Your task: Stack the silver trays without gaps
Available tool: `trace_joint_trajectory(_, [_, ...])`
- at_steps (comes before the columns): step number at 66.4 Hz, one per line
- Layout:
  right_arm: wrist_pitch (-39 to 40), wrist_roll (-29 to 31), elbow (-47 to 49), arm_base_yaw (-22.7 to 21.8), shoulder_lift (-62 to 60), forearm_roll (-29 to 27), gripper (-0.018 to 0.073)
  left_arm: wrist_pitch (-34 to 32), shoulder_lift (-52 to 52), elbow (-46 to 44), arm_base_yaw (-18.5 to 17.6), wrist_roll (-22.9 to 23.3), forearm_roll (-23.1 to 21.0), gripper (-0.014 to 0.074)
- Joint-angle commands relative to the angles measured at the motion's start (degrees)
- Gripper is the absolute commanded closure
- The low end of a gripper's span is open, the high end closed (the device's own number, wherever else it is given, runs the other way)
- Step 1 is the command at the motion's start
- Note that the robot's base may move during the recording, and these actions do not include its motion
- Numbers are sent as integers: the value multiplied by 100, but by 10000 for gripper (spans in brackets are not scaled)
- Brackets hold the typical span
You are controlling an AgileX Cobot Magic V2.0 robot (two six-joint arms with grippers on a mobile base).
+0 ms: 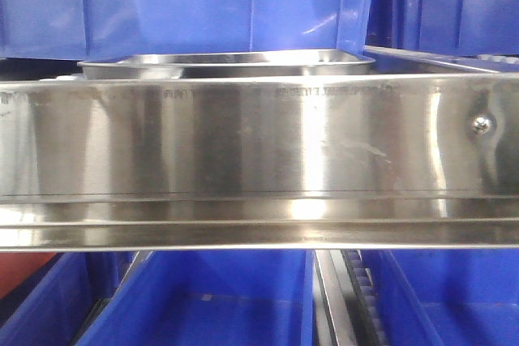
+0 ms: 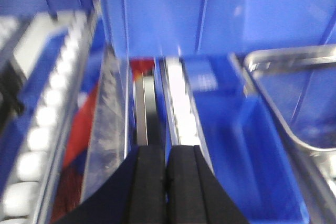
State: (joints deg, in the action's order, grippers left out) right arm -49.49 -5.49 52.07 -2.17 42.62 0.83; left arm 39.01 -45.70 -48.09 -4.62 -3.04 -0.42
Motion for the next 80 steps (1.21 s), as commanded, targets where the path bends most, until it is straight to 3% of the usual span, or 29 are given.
trace_joint_trajectory(1, [-212,-3,316,6,479,14,575,-206,-368,-91,-38,0,-71,612])
trace_joint_trajectory(8, [-112,-3,450,6,879,0,575,-606,-733,-91,-38,0,-127,612])
trace_joint_trajectory(21, [894,-3,450,6,1509,-83,575,-1106,-1250,-91,-38,9,-426,612])
trace_joint_trajectory(29, [867,-36,450,120,2042,-225,575,-1214,-1646,-132,-38,129,-657,612])
trace_joint_trajectory(39, [556,-827,611,667,2828,170,574,-1108,-2249,-584,-372,235,-622,612])
trace_joint_trajectory(46, [321,-1544,1016,1292,3422,832,574,-872,-2702,-1070,-744,1028,-96,612])
trace_joint_trajectory(53, [-143,-1902,1625,1697,3865,853,574,-417,-3122,-1616,-1093,2270,757,612])
trace_joint_trajectory(62, [-694,-2080,2537,2141,4451,853,574,200,-3568,-2319,-1597,3202,1599,612])
trace_joint_trajectory(72, [-889,-2400,3253,2419,4973,835,574,366,-3945,-2711,-1881,3411,1701,612])
trace_joint_trajectory(80, [-1110,-2448,3698,2636,5228,802,574,366,-4090,-2762,-1903,3421,1274,612])
